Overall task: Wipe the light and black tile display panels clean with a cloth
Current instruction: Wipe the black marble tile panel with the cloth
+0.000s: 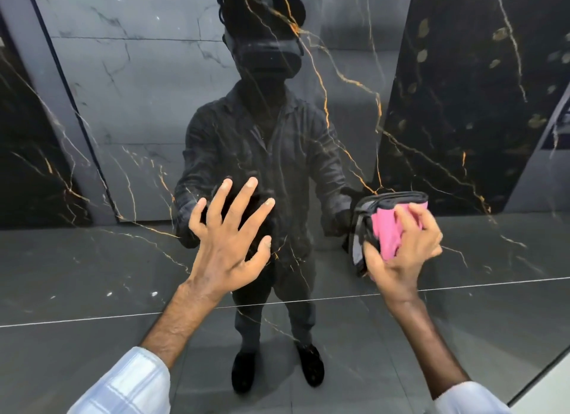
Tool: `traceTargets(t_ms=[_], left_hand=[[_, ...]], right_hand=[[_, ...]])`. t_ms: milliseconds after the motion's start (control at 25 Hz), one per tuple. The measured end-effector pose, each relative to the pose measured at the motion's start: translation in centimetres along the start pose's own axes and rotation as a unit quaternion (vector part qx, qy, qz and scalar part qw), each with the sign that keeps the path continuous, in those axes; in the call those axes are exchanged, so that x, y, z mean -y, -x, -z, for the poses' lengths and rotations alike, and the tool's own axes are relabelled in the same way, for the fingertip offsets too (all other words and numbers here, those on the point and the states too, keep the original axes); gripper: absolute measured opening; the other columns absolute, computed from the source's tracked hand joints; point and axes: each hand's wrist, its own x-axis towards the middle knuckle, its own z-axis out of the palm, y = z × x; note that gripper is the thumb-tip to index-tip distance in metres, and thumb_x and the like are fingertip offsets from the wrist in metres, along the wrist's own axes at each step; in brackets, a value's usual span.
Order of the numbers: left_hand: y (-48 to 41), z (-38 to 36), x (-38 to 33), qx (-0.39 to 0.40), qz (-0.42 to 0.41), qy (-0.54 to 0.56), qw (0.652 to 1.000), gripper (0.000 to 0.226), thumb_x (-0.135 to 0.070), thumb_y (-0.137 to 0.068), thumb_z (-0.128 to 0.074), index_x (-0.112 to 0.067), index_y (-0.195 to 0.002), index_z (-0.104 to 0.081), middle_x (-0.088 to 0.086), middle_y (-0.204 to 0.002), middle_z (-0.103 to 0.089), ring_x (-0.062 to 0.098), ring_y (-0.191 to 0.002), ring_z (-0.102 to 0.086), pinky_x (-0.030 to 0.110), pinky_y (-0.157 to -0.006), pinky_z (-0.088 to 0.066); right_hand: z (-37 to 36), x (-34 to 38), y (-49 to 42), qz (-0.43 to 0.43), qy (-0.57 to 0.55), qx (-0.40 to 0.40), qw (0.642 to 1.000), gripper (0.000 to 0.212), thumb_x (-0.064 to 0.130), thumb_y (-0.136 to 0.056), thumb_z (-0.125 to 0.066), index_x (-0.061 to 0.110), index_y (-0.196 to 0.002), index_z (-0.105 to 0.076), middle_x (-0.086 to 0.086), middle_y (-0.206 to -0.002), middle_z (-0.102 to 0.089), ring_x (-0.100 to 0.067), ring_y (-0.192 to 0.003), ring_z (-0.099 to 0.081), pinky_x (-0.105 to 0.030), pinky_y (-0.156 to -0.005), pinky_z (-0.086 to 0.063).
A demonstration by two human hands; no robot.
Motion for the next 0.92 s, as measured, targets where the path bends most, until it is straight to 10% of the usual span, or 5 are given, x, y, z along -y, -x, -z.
traceTargets(t_ms=[200,400,640,840,920], left_hand=[[-5.8,1.2,-0.4,-0.043,0.015,-0.037,0.998,0.065,-0.041,-0.093,-0.057,-0.021,-0.155,-0.046,0.010,-0.169,-0.027,0.034,-0.156,-0.021,0.060,-0.118,-0.015],[-5.3,-0.4,0.1,-0.013,-0.031,-0.092,0.995,0.079,-0.040,-0.091,-0.062,-0.014,-0.160,-0.035,0.010,-0.171,-0.020,0.045,-0.158,-0.013,0.065,-0.124,-0.003],[-5.6,0.2,-0.5,-0.009,-0.013,-0.052,0.999,0.078,-0.036,-0.090,-0.064,-0.013,-0.160,-0.039,0.012,-0.172,-0.017,0.042,-0.160,-0.005,0.062,-0.125,0.004],[-10.0,3.3,-1.4,-0.049,-0.008,-0.034,0.998,0.075,-0.040,-0.093,-0.060,-0.016,-0.161,-0.038,0.017,-0.172,-0.013,0.042,-0.159,-0.006,0.060,-0.123,-0.001],[-13.1,4.2,-0.8,-0.060,-0.021,-0.058,0.996,0.076,-0.041,-0.094,-0.060,-0.015,-0.161,-0.037,0.020,-0.171,-0.018,0.043,-0.158,-0.009,0.060,-0.123,-0.002]], right_hand=[[-1.2,-1.3,2.0,0.432,0.081,0.173,0.881,0.066,0.033,-0.074,-0.076,0.030,-0.136,-0.055,0.005,-0.144,-0.049,-0.032,-0.113,-0.055,-0.049,-0.079,-0.031],[0.4,1.6,-5.9,0.098,0.031,-0.006,0.995,0.075,0.039,-0.065,-0.067,0.026,-0.137,-0.051,0.000,-0.144,-0.041,-0.033,-0.126,-0.042,-0.049,-0.094,-0.027],[-0.8,0.8,-5.6,0.519,0.116,0.119,0.839,0.062,0.046,-0.086,-0.064,0.027,-0.144,-0.055,0.005,-0.150,-0.051,-0.030,-0.117,-0.053,-0.048,-0.084,-0.024],[1.6,3.5,-13.0,0.200,0.075,-0.043,0.976,0.071,0.042,-0.072,-0.071,0.024,-0.140,-0.060,0.002,-0.149,-0.050,-0.030,-0.120,-0.043,-0.047,-0.090,-0.025],[0.2,4.7,-11.5,0.299,0.089,-0.004,0.950,0.077,0.045,-0.075,-0.068,0.023,-0.146,-0.052,0.000,-0.155,-0.047,-0.031,-0.121,-0.042,-0.050,-0.088,-0.029]])
